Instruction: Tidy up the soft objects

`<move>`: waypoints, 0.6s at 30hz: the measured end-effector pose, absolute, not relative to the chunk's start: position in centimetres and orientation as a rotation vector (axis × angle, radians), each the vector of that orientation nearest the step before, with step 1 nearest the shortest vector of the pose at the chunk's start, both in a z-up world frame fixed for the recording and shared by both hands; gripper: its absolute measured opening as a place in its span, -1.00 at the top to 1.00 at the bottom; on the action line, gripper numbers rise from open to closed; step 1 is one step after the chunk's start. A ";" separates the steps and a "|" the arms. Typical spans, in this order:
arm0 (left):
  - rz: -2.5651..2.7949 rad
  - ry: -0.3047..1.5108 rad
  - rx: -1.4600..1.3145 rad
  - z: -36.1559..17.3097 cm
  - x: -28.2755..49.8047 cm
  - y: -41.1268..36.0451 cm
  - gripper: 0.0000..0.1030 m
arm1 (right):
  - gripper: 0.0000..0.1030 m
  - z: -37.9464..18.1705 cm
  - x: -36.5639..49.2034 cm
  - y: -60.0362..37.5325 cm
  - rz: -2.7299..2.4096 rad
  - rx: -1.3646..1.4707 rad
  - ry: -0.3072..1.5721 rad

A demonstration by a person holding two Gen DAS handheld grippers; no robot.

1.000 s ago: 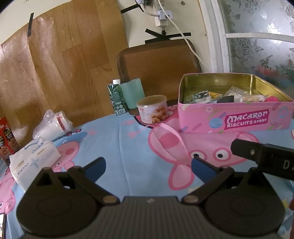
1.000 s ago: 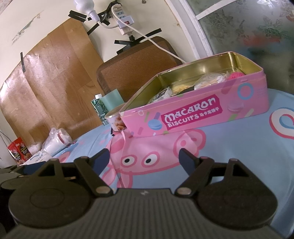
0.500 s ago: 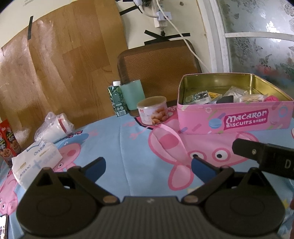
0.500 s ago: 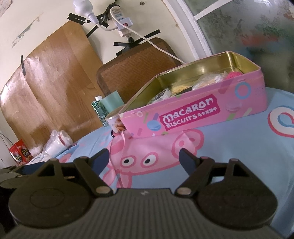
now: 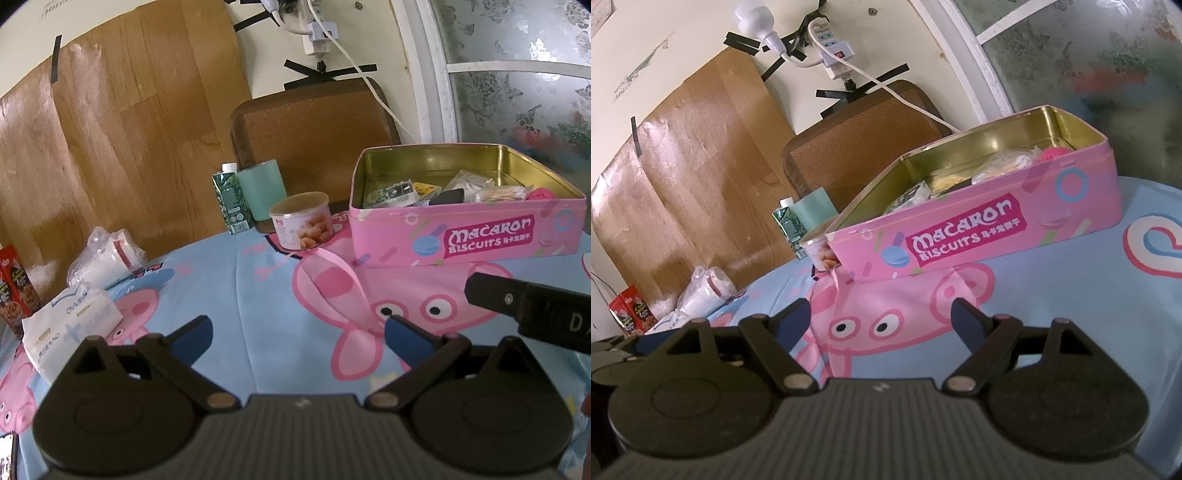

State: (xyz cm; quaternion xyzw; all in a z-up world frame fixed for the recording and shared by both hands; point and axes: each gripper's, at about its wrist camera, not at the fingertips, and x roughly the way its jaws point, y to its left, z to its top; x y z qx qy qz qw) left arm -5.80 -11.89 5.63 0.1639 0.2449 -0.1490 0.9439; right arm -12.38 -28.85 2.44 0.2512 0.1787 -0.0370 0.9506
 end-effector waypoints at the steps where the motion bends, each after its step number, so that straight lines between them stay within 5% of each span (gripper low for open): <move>1: -0.304 0.505 0.330 5.6 -5.7 -11.8 -0.99 | -0.65 2.4 -12.3 -28.8 -0.075 0.512 0.366; 18: -0.302 0.526 0.328 5.1 -5.5 -11.9 -0.99 | -0.65 2.3 -12.4 -28.6 -0.073 0.503 0.374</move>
